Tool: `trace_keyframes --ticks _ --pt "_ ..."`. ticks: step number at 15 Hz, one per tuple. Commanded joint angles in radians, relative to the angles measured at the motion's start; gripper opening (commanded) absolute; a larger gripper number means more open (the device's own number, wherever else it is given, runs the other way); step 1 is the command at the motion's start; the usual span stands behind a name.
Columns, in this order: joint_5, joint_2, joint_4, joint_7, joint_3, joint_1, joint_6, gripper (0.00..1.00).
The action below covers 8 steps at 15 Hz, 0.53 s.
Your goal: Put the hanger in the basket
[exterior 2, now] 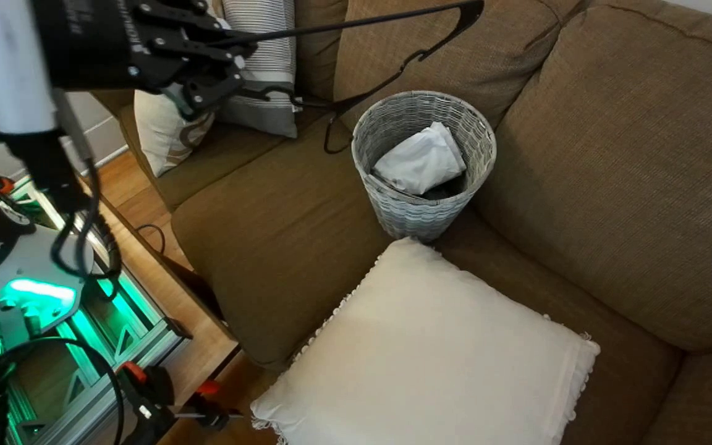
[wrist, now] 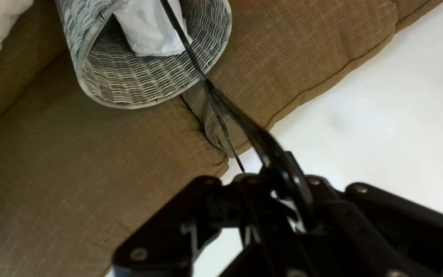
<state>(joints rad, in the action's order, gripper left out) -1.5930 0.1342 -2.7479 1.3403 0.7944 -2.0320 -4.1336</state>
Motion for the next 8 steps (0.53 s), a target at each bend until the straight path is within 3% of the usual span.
trace_keyframes --ticks 1,2,4,5,7,8 --pt "-0.149 0.132 0.0 0.075 -0.278 0.089 -0.115 0.02" --pt "-0.141 0.09 0.0 0.038 -0.359 0.157 -0.061 0.02" --pt "-0.194 0.119 0.0 0.036 -0.525 0.272 -0.043 0.02" --pt "-0.182 0.14 -0.001 -0.003 -0.413 0.159 -0.055 0.02" --pt "-0.208 0.118 -0.001 -0.062 -0.42 0.189 0.027 0.02" --pt "-0.176 0.118 -0.001 -0.031 -0.433 0.19 -0.027 0.06"
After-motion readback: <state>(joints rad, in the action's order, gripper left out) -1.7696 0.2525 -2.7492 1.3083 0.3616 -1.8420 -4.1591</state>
